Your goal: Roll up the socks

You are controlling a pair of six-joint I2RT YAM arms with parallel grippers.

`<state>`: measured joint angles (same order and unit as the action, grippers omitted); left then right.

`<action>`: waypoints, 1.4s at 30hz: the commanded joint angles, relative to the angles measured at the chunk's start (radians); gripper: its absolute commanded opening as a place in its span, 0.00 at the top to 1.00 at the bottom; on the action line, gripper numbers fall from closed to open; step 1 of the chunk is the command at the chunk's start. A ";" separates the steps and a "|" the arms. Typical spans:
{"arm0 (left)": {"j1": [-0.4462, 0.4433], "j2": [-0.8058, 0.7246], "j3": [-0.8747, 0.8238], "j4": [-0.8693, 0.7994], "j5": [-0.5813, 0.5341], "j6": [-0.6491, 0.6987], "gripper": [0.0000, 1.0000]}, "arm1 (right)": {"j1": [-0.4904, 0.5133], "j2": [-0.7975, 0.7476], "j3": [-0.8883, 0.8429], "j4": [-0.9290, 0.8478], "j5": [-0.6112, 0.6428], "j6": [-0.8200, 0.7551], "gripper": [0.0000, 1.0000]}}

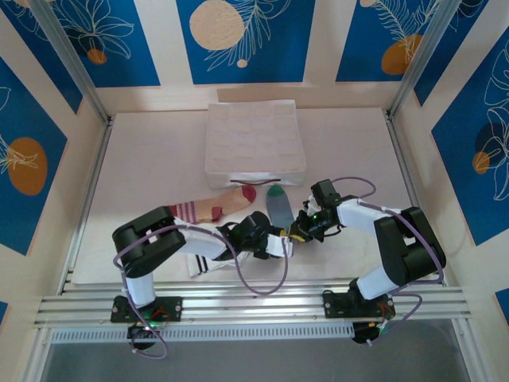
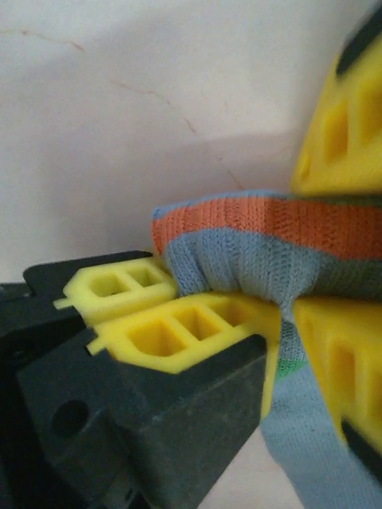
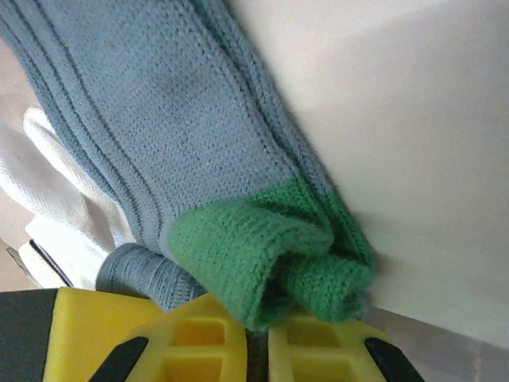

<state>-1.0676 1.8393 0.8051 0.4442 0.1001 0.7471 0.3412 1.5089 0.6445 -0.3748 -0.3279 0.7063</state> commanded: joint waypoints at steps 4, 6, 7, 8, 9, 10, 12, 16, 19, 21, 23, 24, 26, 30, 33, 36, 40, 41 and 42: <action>0.022 0.031 0.069 -0.232 0.125 -0.075 1.00 | 0.005 -0.109 -0.049 -0.108 0.055 -0.042 0.51; 0.054 0.027 0.109 -0.319 0.254 -0.134 1.00 | -0.029 -0.200 -0.068 -0.110 0.040 -0.051 0.46; 0.071 0.031 0.131 -0.362 0.320 -0.165 1.00 | -0.053 -0.244 -0.081 -0.107 0.025 -0.053 0.44; 0.086 0.037 0.151 -0.396 0.381 -0.186 1.00 | -0.072 -0.279 -0.092 -0.103 0.014 -0.057 0.44; 0.101 0.046 0.173 -0.432 0.439 -0.212 1.00 | -0.086 -0.314 -0.104 -0.096 0.006 -0.062 0.43; 0.115 0.059 0.197 -0.468 0.491 -0.231 1.00 | -0.094 -0.340 -0.115 -0.085 0.000 -0.068 0.42; 0.137 0.091 0.238 -0.531 0.583 -0.264 1.00 | -0.098 -0.360 -0.133 -0.050 -0.016 -0.073 0.42; 0.175 0.148 0.302 -0.589 0.654 -0.347 1.00 | -0.091 -0.313 -0.167 0.063 -0.077 -0.056 0.43; 0.212 0.182 0.325 -0.577 0.679 -0.449 1.00 | -0.066 -0.248 -0.173 0.118 -0.091 -0.048 0.43; 0.232 0.198 0.331 -0.563 0.695 -0.509 1.00 | -0.048 -0.214 -0.177 0.146 -0.091 -0.041 0.45; 0.250 0.220 0.343 -0.560 0.724 -0.557 1.00 | -0.035 -0.192 -0.182 0.176 -0.092 -0.032 0.47; 0.258 0.235 0.353 -0.566 0.741 -0.577 1.00 | -0.028 -0.183 -0.183 0.186 -0.088 -0.026 0.48; 0.264 0.252 0.365 -0.574 0.753 -0.594 1.00 | -0.021 -0.159 -0.178 0.193 -0.077 -0.021 0.57; 0.267 0.254 0.353 -0.555 0.734 -0.595 0.97 | -0.015 -0.096 -0.131 0.109 0.008 0.003 0.78; 0.267 0.216 0.308 -0.492 0.704 -0.586 0.82 | -0.011 -0.032 -0.079 0.018 0.046 -0.002 0.86; 0.266 0.149 0.249 -0.415 0.676 -0.549 0.75 | 0.002 -0.006 -0.051 -0.029 0.081 0.000 0.91; 0.246 0.015 0.144 -0.283 0.583 -0.452 0.67 | 0.012 0.002 -0.038 -0.059 0.110 0.002 0.94; 0.236 -0.017 0.116 -0.253 0.546 -0.428 0.66 | 0.013 0.004 -0.036 -0.064 0.114 0.003 0.94; 0.224 -0.052 0.089 -0.222 0.497 -0.397 0.63 | 0.015 0.004 -0.034 -0.068 0.118 0.001 0.95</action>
<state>-0.8165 1.8702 0.9497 0.1326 0.7147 0.2535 0.3477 1.4731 0.6270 -0.3290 -0.3336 0.7086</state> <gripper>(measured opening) 0.358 0.122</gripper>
